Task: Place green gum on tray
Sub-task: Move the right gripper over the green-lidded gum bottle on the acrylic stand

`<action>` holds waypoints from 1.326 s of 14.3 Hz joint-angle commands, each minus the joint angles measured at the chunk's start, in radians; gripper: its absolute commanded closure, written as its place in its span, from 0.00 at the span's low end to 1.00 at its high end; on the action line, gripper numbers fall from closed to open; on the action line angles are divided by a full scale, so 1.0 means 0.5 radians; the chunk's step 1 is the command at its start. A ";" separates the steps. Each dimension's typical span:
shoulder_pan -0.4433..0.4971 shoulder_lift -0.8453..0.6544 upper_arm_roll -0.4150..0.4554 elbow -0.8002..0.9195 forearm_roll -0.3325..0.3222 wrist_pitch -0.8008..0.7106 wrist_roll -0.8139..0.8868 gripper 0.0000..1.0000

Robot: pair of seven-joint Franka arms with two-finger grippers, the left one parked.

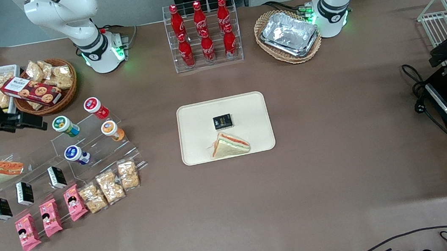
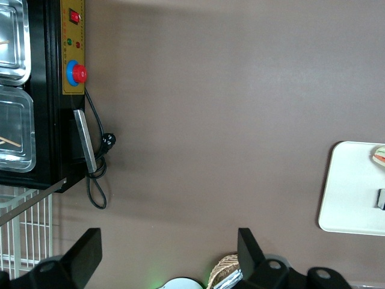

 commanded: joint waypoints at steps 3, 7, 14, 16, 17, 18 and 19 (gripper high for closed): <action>-0.039 -0.478 -0.016 -0.828 -0.111 0.462 -0.277 0.00; -0.180 -0.472 -0.019 -1.089 -0.114 0.697 -0.596 0.00; -0.196 -0.457 -0.019 -1.411 -0.114 1.005 -0.680 0.00; -0.196 -0.448 -0.019 -1.488 -0.114 1.066 -0.683 0.00; -0.196 -0.451 -0.019 -1.531 -0.114 1.112 -0.683 0.00; -0.196 -0.445 -0.019 -1.552 -0.114 1.140 -0.683 0.00; -0.199 -0.432 -0.019 -1.556 -0.114 1.155 -0.683 0.01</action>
